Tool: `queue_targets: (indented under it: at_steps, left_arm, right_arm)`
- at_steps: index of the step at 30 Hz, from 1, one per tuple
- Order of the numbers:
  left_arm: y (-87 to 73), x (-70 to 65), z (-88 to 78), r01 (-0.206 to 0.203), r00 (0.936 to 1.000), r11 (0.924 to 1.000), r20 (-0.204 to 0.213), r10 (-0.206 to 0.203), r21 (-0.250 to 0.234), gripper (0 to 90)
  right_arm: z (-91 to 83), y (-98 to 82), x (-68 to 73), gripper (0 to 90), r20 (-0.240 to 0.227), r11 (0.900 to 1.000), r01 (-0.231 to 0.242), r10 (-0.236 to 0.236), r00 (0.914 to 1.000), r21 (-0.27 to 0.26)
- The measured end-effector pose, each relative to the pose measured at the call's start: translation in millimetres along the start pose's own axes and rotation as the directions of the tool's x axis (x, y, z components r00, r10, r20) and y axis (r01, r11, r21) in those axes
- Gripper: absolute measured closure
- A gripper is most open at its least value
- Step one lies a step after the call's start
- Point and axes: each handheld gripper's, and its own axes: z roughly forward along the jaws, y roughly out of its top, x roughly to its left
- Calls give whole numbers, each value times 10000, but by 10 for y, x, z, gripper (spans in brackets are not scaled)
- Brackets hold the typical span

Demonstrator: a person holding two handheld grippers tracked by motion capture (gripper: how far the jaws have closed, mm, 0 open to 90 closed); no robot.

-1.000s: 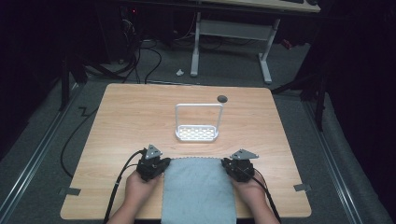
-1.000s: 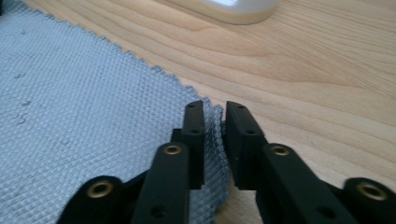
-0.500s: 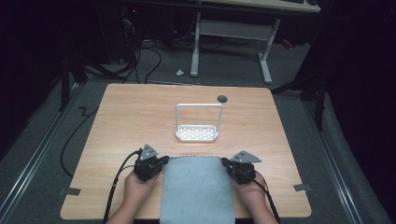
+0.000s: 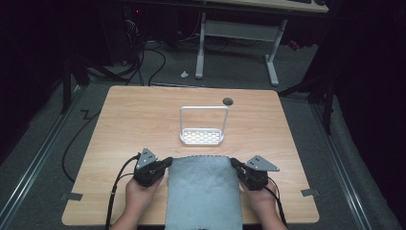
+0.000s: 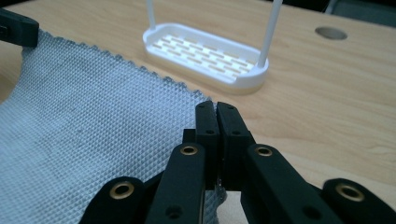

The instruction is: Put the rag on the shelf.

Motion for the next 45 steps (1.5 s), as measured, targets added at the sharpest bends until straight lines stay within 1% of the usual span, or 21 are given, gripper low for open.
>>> queue_targets:
  at_steps: [1,3,5,6,7,8,10,11,14,15,17,20,22,33,36,37,38,40,42,43,45]
  left_arm:
    - [45,-30,-55,-77,10000,9995,18,78,-294,892]
    - [88,-64,-106,-169,9999,9981,27,170,-600,892]
    - [109,-80,-135,-227,9997,9970,36,231,-735,892]
    - [150,-117,-180,-288,9996,9943,52,295,-1031,892]
    - [150,-117,-180,-288,9996,9943,52,295,-1031,892]
    - [189,-152,-225,-431,9990,9908,49,441,-1287,892]
    - [209,-166,-248,-464,9988,9892,66,478,-1394,892]
    - [252,-187,-288,-441,9989,9855,98,463,-1641,892]
    - [300,-205,-319,-489,9986,9818,90,514,-1834,892]
    - [352,-217,-346,-634,9979,9775,-19,644,-2010,892]
    - [382,-215,-354,-661,9978,9760,-60,663,-2073,892]
    - [455,-191,-367,-562,9984,9689,-136,546,-2411,892]
    - [498,-173,-355,-557,9984,9672,-128,542,-2479,893]
    - [782,-128,-366,-815,9964,9526,-460,711,-2930,893]
    - [877,-132,-401,-940,9953,9455,-518,819,-3118,893]
    - [907,-134,-413,-1000,9947,9423,-558,866,-3196,893]
    - [968,-135,-439,-1090,9937,9368,-607,941,-3325,893]
    - [997,-136,-451,-1122,9933,9347,-628,966,-3373,893]
    - [1053,-140,-473,-1231,9921,9294,-674,1062,-3480,893]
    - [1104,-140,-495,-1294,9912,9236,-723,1106,-3608,893]
    - [1131,-136,-504,-1312,9910,9209,-737,1118,-3671,893]
  right_arm:
    - [-25,13,3,890,14,9999,-1,1,10000,-145]
    - [-76,42,8,890,63,9991,27,-25,10000,-416]
    - [-104,56,12,890,102,9984,56,-51,9999,-562]
    - [-160,88,16,891,85,9960,74,-67,9999,-892]
    - [-176,98,18,891,96,9950,82,-72,9999,-998]
    - [-201,112,21,890,122,9942,73,-60,9999,-1077]
    - [-246,143,28,890,117,9915,13,2,9999,-1300]
    - [-270,164,31,890,182,9903,45,-20,9998,-1390]
    - [-328,243,32,890,250,9837,69,-24,9997,-1794]
    - [-342,274,30,890,265,9821,108,-59,9996,-1878]
    - [-353,303,30,890,314,9799,192,-132,9994,-1985]
    - [-376,386,12,890,417,9748,330,-244,9988,-2207]
    - [-387,462,-25,890,393,9701,240,-149,9991,-2413]
    - [-408,732,-96,890,479,9566,417,-291,9984,-2883]
    - [-432,813,-108,890,489,9508,441,-306,9983,-3067]
    - [-432,813,-108,890,489,9508,441,-306,9983,-3067]
    - [-451,867,-114,890,512,9468,483,-337,9981,-3182]
    - [-472,921,-114,890,567,9436,563,-399,9976,-3262]
    - [-489,973,-117,890,620,9376,645,-460,9970,-3416]
    - [-498,998,-120,890,641,9361,695,-504,9967,-3449]
    - [-508,1021,-119,890,650,9355,676,-479,9967,-3469]
